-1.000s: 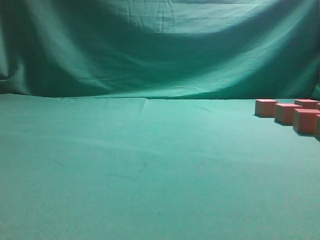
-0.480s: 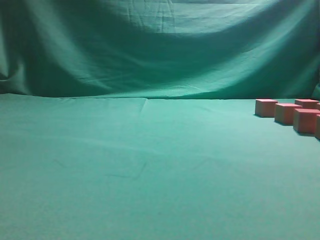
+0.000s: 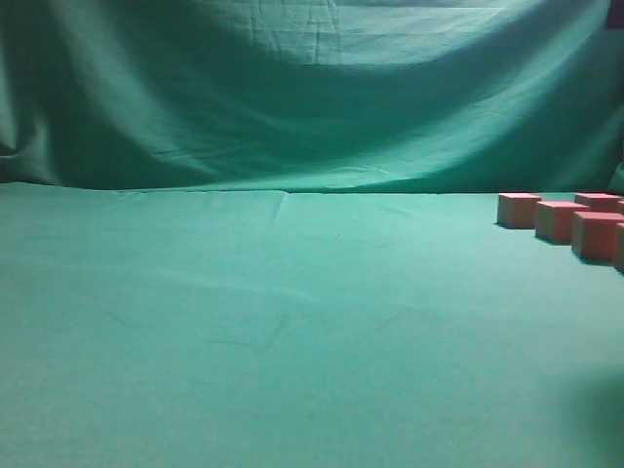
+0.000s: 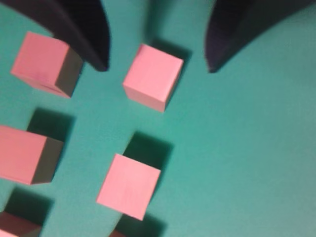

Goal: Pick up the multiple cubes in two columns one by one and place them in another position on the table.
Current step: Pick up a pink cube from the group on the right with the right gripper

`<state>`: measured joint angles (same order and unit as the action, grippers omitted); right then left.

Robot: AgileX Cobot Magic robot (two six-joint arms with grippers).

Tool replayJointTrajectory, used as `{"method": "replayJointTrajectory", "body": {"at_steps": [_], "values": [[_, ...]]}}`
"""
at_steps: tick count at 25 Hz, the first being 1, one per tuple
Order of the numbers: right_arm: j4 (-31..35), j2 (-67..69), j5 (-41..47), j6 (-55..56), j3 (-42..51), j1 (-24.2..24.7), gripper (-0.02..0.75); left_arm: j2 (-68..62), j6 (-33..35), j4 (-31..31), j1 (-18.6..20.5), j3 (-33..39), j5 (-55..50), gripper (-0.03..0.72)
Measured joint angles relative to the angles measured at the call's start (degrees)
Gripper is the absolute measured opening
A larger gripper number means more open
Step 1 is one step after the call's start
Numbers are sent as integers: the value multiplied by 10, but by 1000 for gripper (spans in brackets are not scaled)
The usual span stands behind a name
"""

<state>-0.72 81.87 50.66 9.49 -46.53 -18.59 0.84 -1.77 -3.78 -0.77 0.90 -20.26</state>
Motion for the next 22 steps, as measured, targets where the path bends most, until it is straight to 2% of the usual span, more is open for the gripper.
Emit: {"method": "replayJointTrajectory", "body": {"at_steps": [1, 5, 6, 19, 22], "values": [[0, 7, -4, 8, 0, 0, 489, 0, 0, 0, 0, 0, 0, 0], [0, 31, -7, 24, 0, 0, 489, 0, 0, 0, 0, 0, 0, 0], [0, 36, -7, 24, 0, 0, 514, 0, 0, 0, 0, 0, 0, 0], [4, 109, -45, 31, -1, 0, 514, 0, 0, 0, 0, 0, 0, 0], [4, 110, -47, 31, -1, 0, 363, 0, 1, 0, 0, 0, 0, 0]]}}
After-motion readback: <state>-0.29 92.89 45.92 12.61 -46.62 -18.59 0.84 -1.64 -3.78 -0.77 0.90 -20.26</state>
